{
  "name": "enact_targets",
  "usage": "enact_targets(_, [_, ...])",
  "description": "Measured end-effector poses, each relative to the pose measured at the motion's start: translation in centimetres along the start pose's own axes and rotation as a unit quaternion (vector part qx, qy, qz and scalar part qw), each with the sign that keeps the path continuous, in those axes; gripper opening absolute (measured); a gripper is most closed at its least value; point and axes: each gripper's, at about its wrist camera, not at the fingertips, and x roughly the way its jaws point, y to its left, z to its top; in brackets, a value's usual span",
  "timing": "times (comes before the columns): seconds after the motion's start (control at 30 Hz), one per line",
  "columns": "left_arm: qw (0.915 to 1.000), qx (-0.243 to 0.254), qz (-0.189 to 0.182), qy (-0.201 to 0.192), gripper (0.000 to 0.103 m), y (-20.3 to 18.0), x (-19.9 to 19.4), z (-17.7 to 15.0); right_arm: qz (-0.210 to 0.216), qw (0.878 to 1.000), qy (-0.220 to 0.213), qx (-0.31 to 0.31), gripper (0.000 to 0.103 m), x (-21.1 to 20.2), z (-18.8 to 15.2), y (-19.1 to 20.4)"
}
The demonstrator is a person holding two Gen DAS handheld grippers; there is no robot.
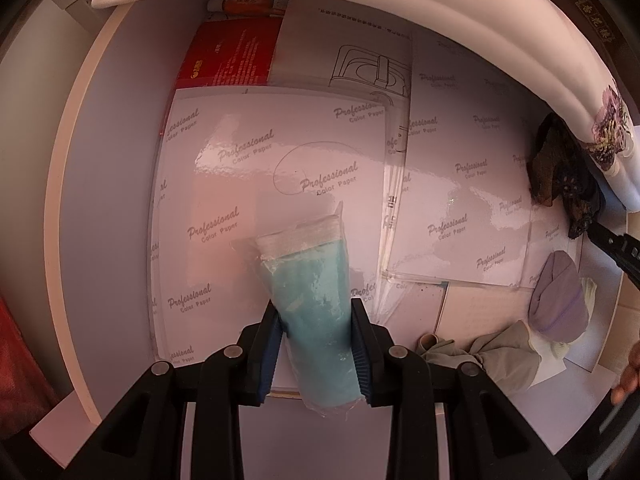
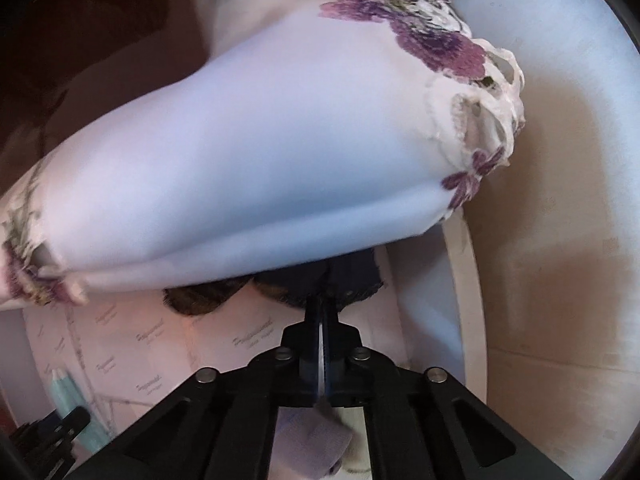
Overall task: Organize soft objects
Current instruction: 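Hold the teal packet with the left tool while the right tool grasps the navy socks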
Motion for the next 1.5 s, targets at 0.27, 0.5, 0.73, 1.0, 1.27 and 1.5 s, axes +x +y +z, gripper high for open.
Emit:
enact_targets(0.27, [1.0000, -0.001, -0.005, 0.000, 0.032, 0.1, -0.1, 0.0, 0.115, 0.993, 0.030, -0.013, 0.000, -4.8, -0.9, 1.7])
enact_targets(0.5, [1.0000, 0.000, -0.004, 0.002, 0.032, 0.3, -0.2, -0.1, 0.207, 0.975, 0.080, -0.015, 0.000, -5.8, -4.5, 1.2])
enact_targets(0.73, [0.9999, -0.005, -0.006, 0.007, 0.032, 0.3, -0.1, 0.1, 0.149, 0.987, 0.019, 0.053, 0.054, -5.8, -4.1, -2.9])
enact_targets(1.0, [1.0000, -0.002, -0.006, 0.007, 0.032, 0.4, 0.1, 0.3, 0.030, 0.999, -0.014, 0.013, 0.059, -3.0, -0.2, -2.3])
enact_targets(1.27, [0.9999, 0.003, -0.007, 0.012, 0.032, 0.1, 0.2, 0.2, -0.033, 0.998, -0.018, -0.048, 0.051, 0.4, 1.3, -1.1])
enact_targets(1.5, [0.9999, 0.004, -0.007, 0.012, 0.032, 0.4, 0.3, 0.6, -0.016, 0.999, -0.010, -0.027, 0.010, 1.1, 2.5, -1.9])
